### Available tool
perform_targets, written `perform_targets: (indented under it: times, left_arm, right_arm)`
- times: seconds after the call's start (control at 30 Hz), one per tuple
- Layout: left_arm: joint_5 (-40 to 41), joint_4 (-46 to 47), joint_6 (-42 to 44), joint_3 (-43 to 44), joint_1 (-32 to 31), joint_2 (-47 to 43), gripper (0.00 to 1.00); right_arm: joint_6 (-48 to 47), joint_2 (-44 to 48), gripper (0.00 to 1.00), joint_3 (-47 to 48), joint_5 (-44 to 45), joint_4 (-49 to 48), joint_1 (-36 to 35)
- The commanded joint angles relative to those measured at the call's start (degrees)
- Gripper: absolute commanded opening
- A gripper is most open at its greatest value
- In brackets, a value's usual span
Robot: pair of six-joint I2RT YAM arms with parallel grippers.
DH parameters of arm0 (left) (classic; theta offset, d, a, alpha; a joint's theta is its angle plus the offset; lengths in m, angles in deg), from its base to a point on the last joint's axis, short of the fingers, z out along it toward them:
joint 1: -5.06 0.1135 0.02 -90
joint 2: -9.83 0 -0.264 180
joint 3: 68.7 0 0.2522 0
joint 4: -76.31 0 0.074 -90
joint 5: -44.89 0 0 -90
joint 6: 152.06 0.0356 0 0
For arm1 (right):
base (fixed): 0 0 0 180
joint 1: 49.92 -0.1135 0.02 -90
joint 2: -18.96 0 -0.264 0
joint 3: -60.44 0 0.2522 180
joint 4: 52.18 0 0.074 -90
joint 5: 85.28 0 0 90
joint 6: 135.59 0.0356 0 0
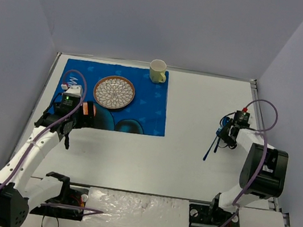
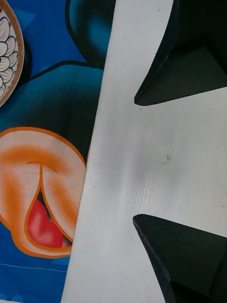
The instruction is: Set the dinner table for one person
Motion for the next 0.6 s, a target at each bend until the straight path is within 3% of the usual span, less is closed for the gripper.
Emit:
perform_targets:
  times: [0.0, 0.3, 0.57]
  left_arm:
    - [-0.5, 2.0, -0.9, 2.1, 0.0, -0.7, 0.97]
    - [0.3, 1.3, -1.0, 2.3, -2.4, -1.3, 0.97]
    - [0.6, 1.5, -1.0, 2.5, -2.7, 0.5, 0.97]
  right_arm:
    - [-0.5, -1.5, 0.33, 3.1, 2.8, 0.6, -0.1]
    - [-1.2, -5.7, 0.30, 5.0, 7.0, 0.7, 0.3]
    - [-4.8, -8.0, 0.29, 8.8, 2.7, 0.7, 0.4]
